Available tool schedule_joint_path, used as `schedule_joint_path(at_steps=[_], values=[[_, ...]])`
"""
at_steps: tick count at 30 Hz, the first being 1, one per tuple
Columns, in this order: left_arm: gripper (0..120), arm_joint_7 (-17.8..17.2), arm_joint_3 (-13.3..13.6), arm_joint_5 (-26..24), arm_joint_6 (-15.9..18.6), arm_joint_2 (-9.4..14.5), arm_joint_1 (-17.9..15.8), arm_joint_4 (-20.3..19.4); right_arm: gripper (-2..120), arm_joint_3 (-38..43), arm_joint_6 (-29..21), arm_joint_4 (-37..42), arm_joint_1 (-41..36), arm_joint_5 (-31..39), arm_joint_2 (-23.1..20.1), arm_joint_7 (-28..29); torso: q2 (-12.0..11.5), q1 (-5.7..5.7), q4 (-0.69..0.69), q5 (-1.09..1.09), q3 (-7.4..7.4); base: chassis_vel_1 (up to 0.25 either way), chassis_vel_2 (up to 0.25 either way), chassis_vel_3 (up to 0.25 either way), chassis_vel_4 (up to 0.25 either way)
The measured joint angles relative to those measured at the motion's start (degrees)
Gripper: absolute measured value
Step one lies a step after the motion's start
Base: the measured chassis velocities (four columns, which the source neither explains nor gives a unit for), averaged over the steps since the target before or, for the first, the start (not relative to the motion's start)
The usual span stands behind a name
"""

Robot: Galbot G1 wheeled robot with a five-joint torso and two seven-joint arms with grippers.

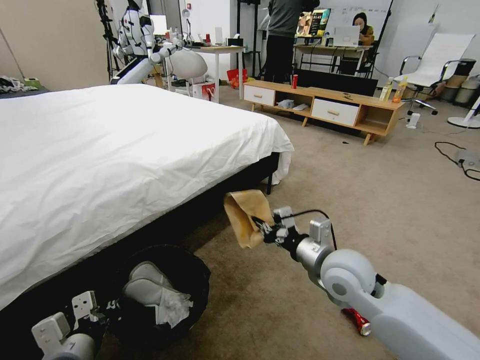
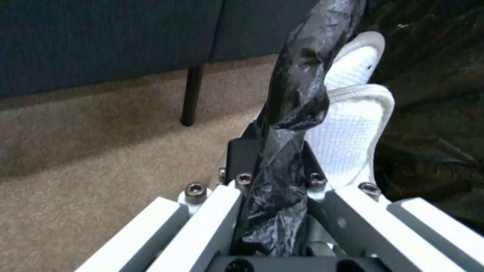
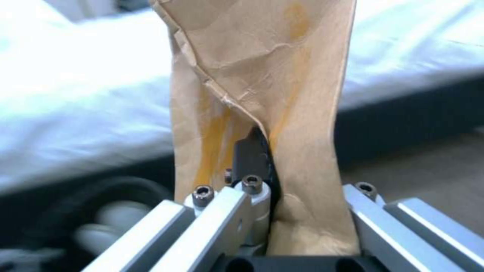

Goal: Pick up the trash bin and place the garbage on the floor into it.

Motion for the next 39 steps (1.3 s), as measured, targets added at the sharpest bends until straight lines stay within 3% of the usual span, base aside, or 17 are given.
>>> schedule_joint_path(at_steps=[5, 15, 28, 39], values=[[2, -0.1, 0.1, -0.2, 0.0, 0.6, 0.4, -0.7, 0, -6.6, 2.6, 3.7, 6.1, 7.7, 2.9, 0.4, 0.0, 0.00, 0.01, 0.01, 0.00, 0.000, 0.000, 0.000, 0.000], [2, -0.1, 0.1, -0.3, 0.0, 0.9, 0.4, -1.2, 0, -20.5, 1.8, 0.9, 14.4, 11.9, 8.5, 5.1, 0.0, 0.00, 0.01, 0.00, 0.00, 0.000, 0.000, 0.000, 0.000], [2, 0.1, 0.2, -0.3, 0.0, 0.5, 0.2, -1.3, 0, -29.1, -0.9, -3.0, 14.2, 10.8, 10.5, 8.6, 0.0, 0.00, 0.00, 0.01, 0.00, 0.000, 0.000, 0.000, 0.000], [2, 0.2, 0.6, -0.1, 0.0, 0.2, 0.2, -1.4, 0, -30.0, -1.0, -6.1, 10.7, 7.7, 10.5, 8.5, 0.0, 0.00, 0.00, 0.01, 0.00, 0.000, 0.000, 0.000, 0.000]])
